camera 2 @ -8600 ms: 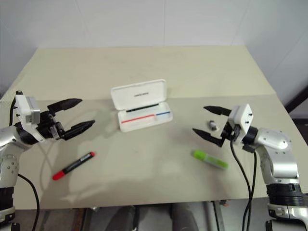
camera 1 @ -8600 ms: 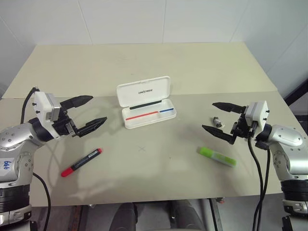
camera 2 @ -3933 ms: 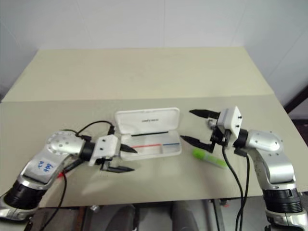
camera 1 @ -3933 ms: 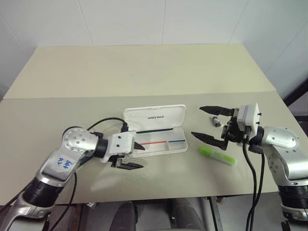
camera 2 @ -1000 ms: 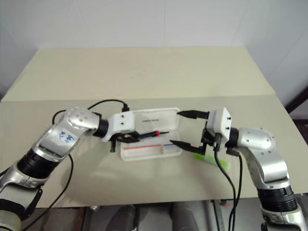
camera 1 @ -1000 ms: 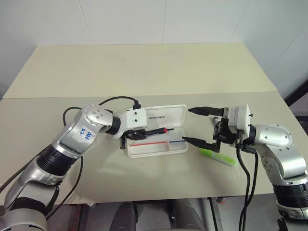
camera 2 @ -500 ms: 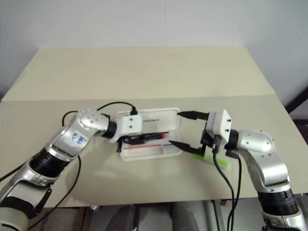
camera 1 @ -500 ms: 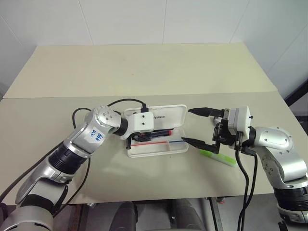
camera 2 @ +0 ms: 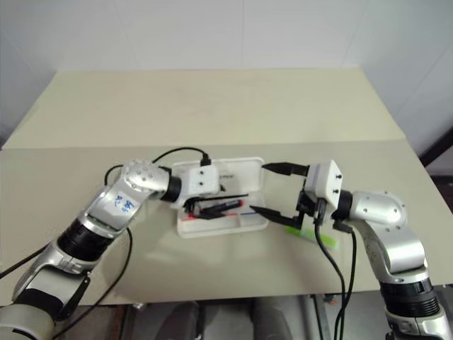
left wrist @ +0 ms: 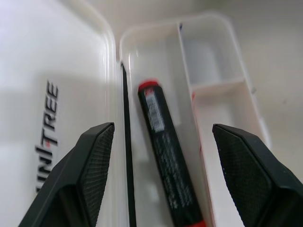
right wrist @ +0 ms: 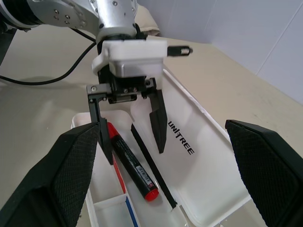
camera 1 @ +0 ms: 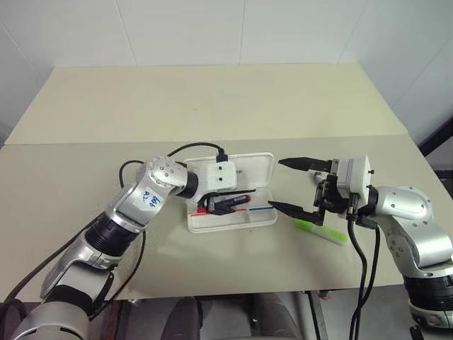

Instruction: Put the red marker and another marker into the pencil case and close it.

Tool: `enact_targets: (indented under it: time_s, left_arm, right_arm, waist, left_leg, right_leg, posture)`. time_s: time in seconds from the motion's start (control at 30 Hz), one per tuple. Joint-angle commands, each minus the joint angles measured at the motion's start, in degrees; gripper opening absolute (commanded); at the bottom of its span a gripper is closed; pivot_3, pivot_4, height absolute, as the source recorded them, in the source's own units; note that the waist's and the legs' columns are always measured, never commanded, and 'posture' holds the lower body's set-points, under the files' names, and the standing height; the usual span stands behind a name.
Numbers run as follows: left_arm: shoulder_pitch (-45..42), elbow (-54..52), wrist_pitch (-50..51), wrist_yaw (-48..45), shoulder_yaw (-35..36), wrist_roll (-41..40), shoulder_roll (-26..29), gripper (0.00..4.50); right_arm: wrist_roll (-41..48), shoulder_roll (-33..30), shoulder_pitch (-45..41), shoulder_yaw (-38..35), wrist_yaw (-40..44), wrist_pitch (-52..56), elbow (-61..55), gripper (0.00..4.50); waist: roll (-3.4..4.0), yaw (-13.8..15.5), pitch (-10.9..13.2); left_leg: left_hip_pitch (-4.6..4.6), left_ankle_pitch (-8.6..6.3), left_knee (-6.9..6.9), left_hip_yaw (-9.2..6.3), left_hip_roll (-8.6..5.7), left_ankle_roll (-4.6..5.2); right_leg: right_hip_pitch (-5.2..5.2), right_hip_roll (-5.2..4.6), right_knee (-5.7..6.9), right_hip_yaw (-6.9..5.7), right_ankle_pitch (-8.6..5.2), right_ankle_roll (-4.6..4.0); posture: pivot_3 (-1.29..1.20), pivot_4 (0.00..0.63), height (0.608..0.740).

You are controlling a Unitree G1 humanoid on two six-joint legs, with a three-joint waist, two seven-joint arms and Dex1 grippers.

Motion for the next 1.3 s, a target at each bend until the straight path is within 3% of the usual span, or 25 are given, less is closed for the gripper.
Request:
enact_targets:
  time_s: [0.03, 0.27, 0.4, 0.6, 0.87, 0.9, 1.3]
  left_arm:
    - [1.3, -2.9, -0.6, -0.8, 2.2, -1.7, 0.8, 4.39]
    - [4.9, -2.3, -8.9, -0.8, 7.5, -5.5, -0.1, 4.47]
    - [6.7, -3.0, -13.5, -5.6, 13.9, -13.5, 0.0, 4.47]
    - [11.5, -5.6, -13.3, -12.9, 20.0, -22.9, 4.1, 4.47]
    - [16.5, -6.7, -14.5, -16.1, 25.6, -26.9, 10.2, 4.47]
    - [16.9, -6.7, -14.4, -16.1, 26.1, -27.2, 10.9, 4.47]
    - [19.9, -9.5, -13.6, -15.2, 29.4, -29.3, 14.9, 4.47]
  right_arm:
    - [1.2, -1.1, -1.1, -1.9, 0.7, 0.0, 0.1, 4.50]
    - [3.0, -3.5, -2.3, -3.9, -0.1, 5.7, 2.6, 4.50]
    - [1.5, -8.9, -1.8, -3.9, 1.1, 10.5, 4.0, 4.50]
    - [1.2, -16.8, -0.9, -3.3, 3.6, 16.9, 3.6, 4.50]
    - [-2.0, -25.0, 1.5, 2.1, 4.0, 27.9, -1.6, 4.50]
    - [-2.5, -25.4, 1.6, 3.0, 3.6, 28.9, -2.0, 4.50]
    - [-11.5, -25.0, 1.5, 12.0, 1.9, 31.5, 1.7, 4.50]
  waist:
    - [0.00, 0.0, 0.0]
    - [0.00, 0.1, 0.0]
    - [0.01, 0.1, 0.0]
    - [0.02, 0.0, 0.0]
    - [0.02, 0.1, 0.0]
    - [0.01, 0.0, 0.0]
    - [0.01, 0.0, 0.0]
  left_leg:
    - [0.00, 0.00, 0.00, 0.00, 0.00, 0.00]
    - [0.00, 0.00, 0.02, 0.01, 0.00, 0.00]
    - [-0.01, 0.00, 0.02, 0.01, -0.01, 0.00]
    - [0.02, 0.00, -0.02, 0.05, 0.01, 0.00]
    - [-0.01, 0.01, 0.04, 0.08, 0.01, 0.01]
    - [-0.01, 0.01, 0.04, 0.07, 0.02, 0.01]
    - [-0.01, 0.00, 0.04, 0.10, 0.01, 0.01]
  right_leg:
    - [0.00, 0.00, 0.01, 0.00, 0.00, 0.00]
    - [0.01, -0.04, 0.00, 0.01, 0.00, 0.00]
    - [0.01, -0.05, -0.02, 0.00, 0.00, -0.01]
    - [0.01, -0.05, -0.04, -0.01, -0.02, -0.03]
    - [0.05, -0.07, -0.20, -0.01, -0.16, -0.28]
    - [0.05, -0.07, -0.21, -0.01, -0.49, -0.88]
    - [0.05, -0.08, -0.25, 0.00, -0.49, -0.88]
  posture:
    - [0.00, 0.150, 0.740]
    - [0.00, 0.150, 0.740]
    - [0.00, 0.150, 0.740]
    - [0.00, 0.150, 0.740]
    - [0.00, 0.150, 0.740]
    - [0.00, 0.150, 0.740]
    - [0.00, 0.150, 0.740]
